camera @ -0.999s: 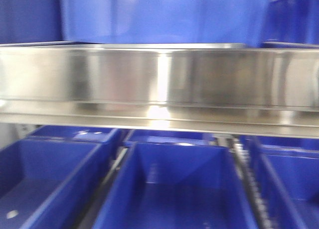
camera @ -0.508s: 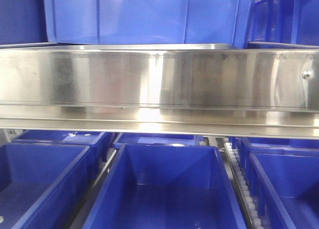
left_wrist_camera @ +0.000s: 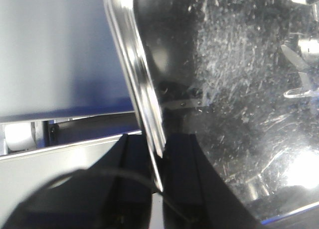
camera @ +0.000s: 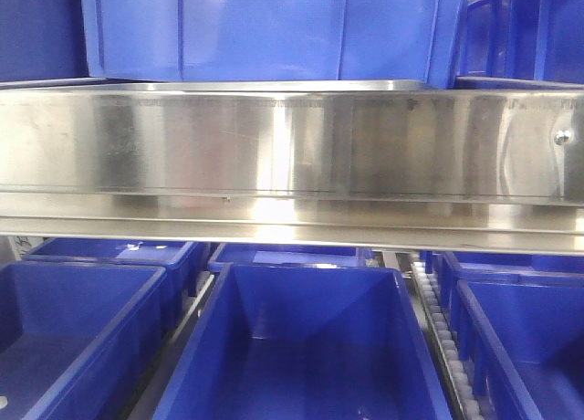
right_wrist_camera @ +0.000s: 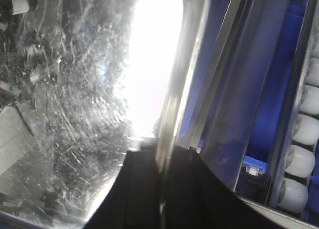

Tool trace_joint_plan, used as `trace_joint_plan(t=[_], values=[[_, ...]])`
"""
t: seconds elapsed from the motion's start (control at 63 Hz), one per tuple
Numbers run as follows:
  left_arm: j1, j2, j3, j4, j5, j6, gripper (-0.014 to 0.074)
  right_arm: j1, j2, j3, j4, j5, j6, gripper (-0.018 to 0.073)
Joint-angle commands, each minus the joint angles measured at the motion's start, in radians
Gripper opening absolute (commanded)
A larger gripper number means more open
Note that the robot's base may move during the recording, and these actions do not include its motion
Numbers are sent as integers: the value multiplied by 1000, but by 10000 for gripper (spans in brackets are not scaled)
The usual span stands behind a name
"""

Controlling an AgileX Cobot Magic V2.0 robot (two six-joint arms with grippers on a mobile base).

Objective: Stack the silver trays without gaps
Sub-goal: 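Carry the tray over the shelf edge and lower it onto the tray stack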

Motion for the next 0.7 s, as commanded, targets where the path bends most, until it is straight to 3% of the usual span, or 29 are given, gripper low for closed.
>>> trace_joint_plan(t=[0.0,0.365,0.682], values=[[-21,-29,-26,-89,39,36,-48,13,-25,-33,73,40,-21,56],[-17,-29,-26,-85,5,36,-48,13,-25,-35,80,32,-21,56],[114,43,-206,-49,13,71,-48,13,40,-114,99,9,-21,56]])
